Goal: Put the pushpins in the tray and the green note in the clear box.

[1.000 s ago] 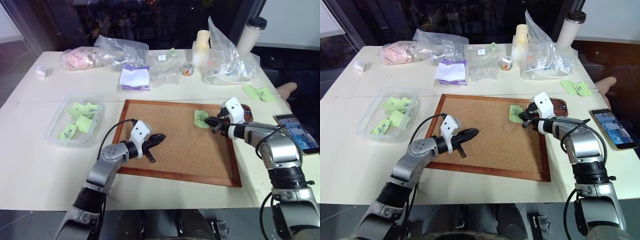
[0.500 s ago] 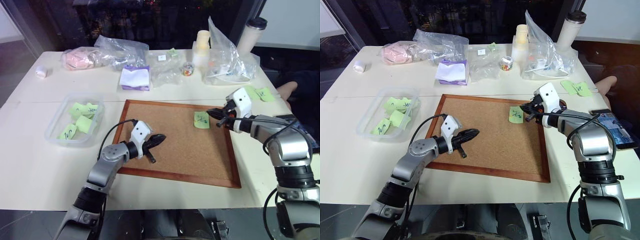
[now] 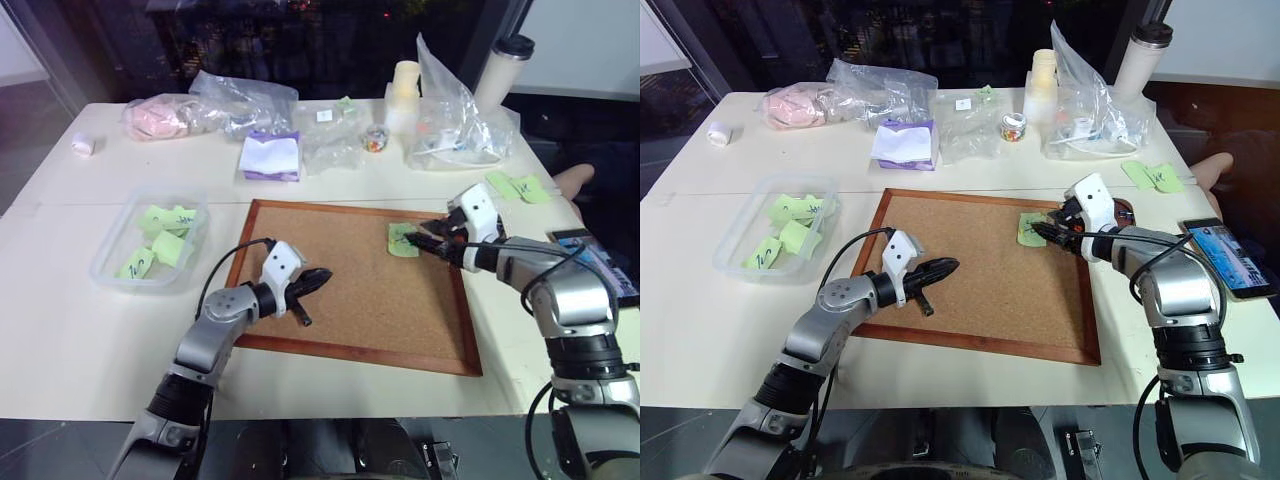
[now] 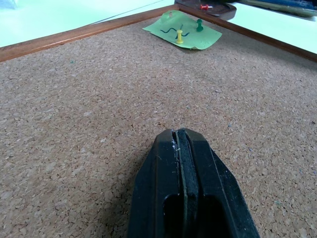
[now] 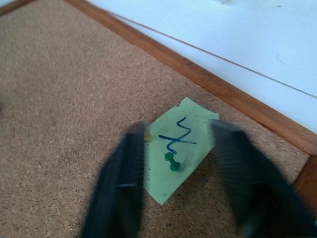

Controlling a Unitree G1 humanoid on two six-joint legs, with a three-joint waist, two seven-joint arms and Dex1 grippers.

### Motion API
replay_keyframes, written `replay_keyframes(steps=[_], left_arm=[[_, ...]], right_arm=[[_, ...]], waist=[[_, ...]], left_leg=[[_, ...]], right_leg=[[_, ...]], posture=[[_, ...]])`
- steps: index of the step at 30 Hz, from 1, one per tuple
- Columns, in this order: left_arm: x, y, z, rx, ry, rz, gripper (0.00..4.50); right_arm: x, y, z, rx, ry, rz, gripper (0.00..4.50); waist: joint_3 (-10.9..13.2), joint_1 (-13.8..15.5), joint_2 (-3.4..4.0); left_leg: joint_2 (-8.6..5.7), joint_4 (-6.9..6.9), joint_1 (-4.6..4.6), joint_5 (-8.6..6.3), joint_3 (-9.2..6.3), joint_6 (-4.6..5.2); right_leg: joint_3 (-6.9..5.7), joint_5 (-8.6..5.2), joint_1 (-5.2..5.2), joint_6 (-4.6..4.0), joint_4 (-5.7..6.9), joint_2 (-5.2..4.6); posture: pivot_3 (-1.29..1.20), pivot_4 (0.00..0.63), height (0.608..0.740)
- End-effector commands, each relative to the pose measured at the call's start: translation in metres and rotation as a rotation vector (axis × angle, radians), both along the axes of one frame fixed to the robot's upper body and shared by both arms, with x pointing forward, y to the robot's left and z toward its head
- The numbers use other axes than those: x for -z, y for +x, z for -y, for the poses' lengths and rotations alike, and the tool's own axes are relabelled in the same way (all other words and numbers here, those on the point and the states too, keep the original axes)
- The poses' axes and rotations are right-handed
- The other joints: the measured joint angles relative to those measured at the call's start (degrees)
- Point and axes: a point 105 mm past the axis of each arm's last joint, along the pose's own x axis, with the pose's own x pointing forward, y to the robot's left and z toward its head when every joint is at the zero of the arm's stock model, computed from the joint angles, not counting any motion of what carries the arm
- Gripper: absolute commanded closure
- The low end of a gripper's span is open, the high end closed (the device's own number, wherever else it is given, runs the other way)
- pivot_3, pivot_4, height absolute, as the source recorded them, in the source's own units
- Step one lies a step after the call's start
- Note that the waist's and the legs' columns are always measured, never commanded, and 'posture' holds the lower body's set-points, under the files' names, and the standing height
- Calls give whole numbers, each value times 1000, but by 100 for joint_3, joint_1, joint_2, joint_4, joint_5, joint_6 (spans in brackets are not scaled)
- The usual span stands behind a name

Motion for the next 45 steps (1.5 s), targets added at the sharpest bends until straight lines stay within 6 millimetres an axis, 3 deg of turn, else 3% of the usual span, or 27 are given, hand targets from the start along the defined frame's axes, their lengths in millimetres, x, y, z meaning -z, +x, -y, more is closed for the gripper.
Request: replay_keyframes(steps=[1, 18, 21, 24, 33, 45], left_arm=[[26, -6, -5, -15, 52, -93, 4500], [26, -8, -5, -21, 46, -92, 4500], [26, -8, -5, -22, 46, -92, 4500], [26, -8, -5, -22, 46, -91, 4500], [25, -8, -5, -18, 48, -89, 4500], [26, -8, -5, -16, 52, -88, 4500]], right_arm=[[-5, 1, -1, -4, -28, 43, 2178], [22, 2, -2, -16, -73, 0, 2178], [25, 1, 0, -12, -80, -8, 3071], [28, 0, 2, -10, -81, -14, 4434], [20, 0, 2, 3, -40, -3, 4434], [4, 2, -2, 72, 233, -87, 4434]], waist=[[0, -4, 0], [0, -8, 0], [0, -11, 0], [0, -3, 1], [-1, 0, -1], [-1, 2, -1]], left_leg=[[0, 0, 0, 0, 0, 0], [0, 0, 1, 0, 1, 0], [0, 0, 2, 0, 1, 0], [0, 0, 2, 0, 0, 0], [0, 0, 2, 0, 0, 0], [0, 0, 2, 0, -1, 0]], right_leg=[[0, 0, 0, 0, 0, 0], [0, 0, 0, 0, 1, 1], [0, 0, 0, 0, 1, 1], [0, 0, 0, 0, 1, 1], [-1, 0, 3, 0, -1, 1], [-1, 0, 3, 0, -1, 0]], posture=[[0, 150, 740], [0, 150, 740], [0, 150, 740], [0, 150, 740], [0, 150, 740], [0, 150, 740]])
